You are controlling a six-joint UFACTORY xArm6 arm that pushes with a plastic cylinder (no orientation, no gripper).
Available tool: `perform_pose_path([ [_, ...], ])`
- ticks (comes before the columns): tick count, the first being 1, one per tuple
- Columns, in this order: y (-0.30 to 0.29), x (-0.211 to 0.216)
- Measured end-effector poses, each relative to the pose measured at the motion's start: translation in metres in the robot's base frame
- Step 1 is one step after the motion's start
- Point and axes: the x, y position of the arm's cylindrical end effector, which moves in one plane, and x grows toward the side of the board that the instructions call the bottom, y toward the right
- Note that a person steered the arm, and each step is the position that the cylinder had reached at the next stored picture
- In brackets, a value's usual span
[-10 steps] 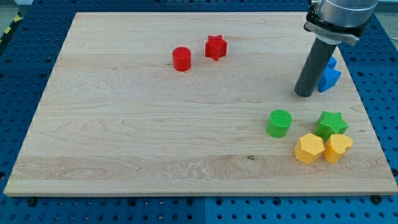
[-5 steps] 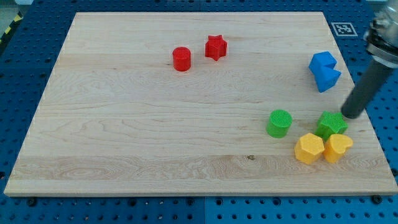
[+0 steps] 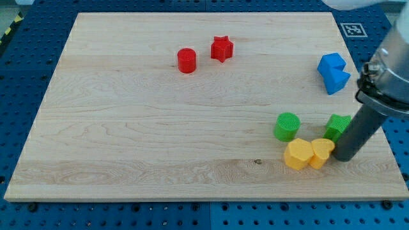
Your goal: Move the yellow heart to the top left of the green circle
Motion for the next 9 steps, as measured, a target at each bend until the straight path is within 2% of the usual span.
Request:
perform_pose_path([
  [2, -0.053, 0.006],
  [7, -0.094, 0.000],
  [9, -0.127, -0.009],
])
